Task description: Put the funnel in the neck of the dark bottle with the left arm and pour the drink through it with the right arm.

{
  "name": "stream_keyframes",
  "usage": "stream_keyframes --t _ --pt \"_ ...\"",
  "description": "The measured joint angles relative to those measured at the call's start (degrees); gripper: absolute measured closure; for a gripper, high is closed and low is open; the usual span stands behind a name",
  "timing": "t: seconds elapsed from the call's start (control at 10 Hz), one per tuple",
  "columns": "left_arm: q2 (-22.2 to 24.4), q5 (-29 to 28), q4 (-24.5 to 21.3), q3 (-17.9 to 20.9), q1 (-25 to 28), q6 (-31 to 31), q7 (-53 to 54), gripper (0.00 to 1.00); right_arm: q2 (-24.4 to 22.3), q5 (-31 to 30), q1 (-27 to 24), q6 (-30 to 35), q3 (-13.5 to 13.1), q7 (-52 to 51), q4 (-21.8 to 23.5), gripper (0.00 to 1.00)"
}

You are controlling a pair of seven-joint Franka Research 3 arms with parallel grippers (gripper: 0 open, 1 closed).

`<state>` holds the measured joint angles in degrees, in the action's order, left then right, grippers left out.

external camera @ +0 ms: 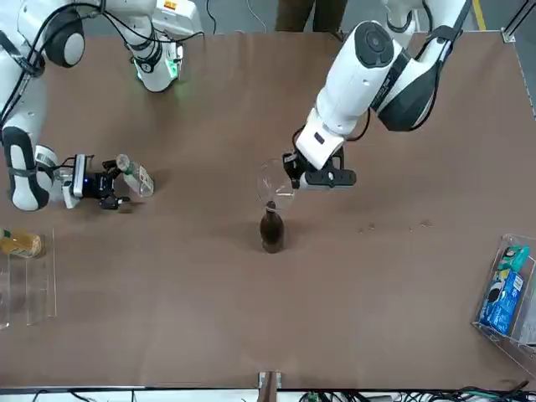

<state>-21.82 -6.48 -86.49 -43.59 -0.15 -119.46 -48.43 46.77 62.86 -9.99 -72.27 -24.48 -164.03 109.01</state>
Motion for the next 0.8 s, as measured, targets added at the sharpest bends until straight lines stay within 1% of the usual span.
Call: stream_keyframes --t 0.2,0.5,0.8 --pt "0.3 0.0 0.1 -0.1 0.0 0.0 0.0 0.96 0.1 0.0 0.0 0.1 0.0 -0.4 0.3 0.00" --pt "1.8 0.0 0.3 -0.3 0.1 0.6 0.0 0.96 0.2 0.0 0.0 0.2 0.0 -1.0 1.3 0.00" --pt "2.1 0.0 0.3 -0.2 0.3 0.7 0.0 0.96 0.4 0.0 0.0 0.2 0.1 -1.5 2.2 0.00"
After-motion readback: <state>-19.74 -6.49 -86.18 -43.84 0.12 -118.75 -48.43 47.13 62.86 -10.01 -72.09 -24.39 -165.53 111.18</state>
